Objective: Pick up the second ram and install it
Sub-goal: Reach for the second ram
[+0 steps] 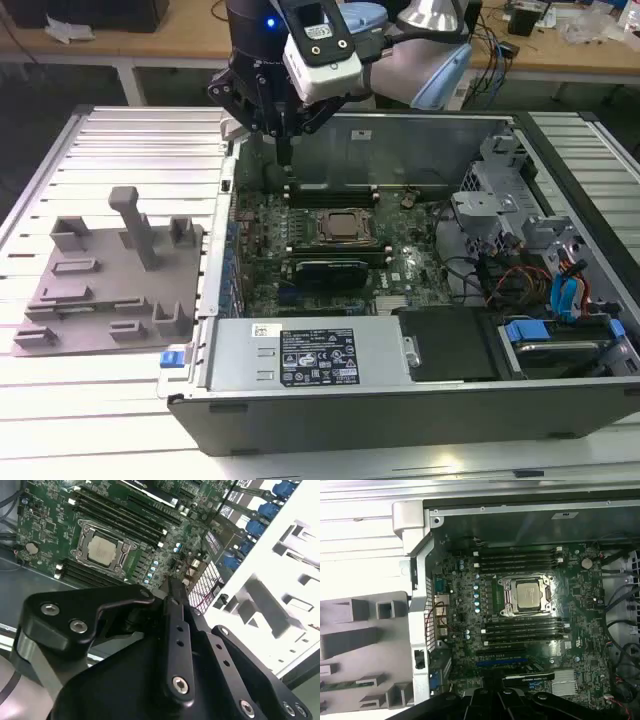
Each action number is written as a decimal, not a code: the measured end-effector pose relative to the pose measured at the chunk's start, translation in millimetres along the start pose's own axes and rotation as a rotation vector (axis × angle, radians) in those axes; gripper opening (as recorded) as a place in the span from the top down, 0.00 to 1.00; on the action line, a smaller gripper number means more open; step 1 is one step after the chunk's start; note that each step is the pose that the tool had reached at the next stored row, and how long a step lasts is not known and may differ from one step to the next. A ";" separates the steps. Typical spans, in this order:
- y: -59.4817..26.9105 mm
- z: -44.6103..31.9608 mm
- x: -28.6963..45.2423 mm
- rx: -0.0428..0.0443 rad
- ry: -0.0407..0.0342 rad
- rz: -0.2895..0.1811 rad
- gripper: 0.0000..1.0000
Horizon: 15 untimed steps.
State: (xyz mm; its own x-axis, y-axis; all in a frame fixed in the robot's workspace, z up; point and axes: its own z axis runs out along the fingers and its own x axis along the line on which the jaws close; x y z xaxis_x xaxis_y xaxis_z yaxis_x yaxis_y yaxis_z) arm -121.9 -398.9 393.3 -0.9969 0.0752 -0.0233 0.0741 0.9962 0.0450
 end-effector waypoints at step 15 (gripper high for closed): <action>-6.2 -2.1 82.7 0.0000 -0.0001 0.000 0.92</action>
State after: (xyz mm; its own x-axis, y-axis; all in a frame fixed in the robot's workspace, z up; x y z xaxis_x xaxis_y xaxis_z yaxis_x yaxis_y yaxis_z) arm -204.8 -398.9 393.2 -0.9969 0.0752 -0.0234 0.0741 0.9962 0.0450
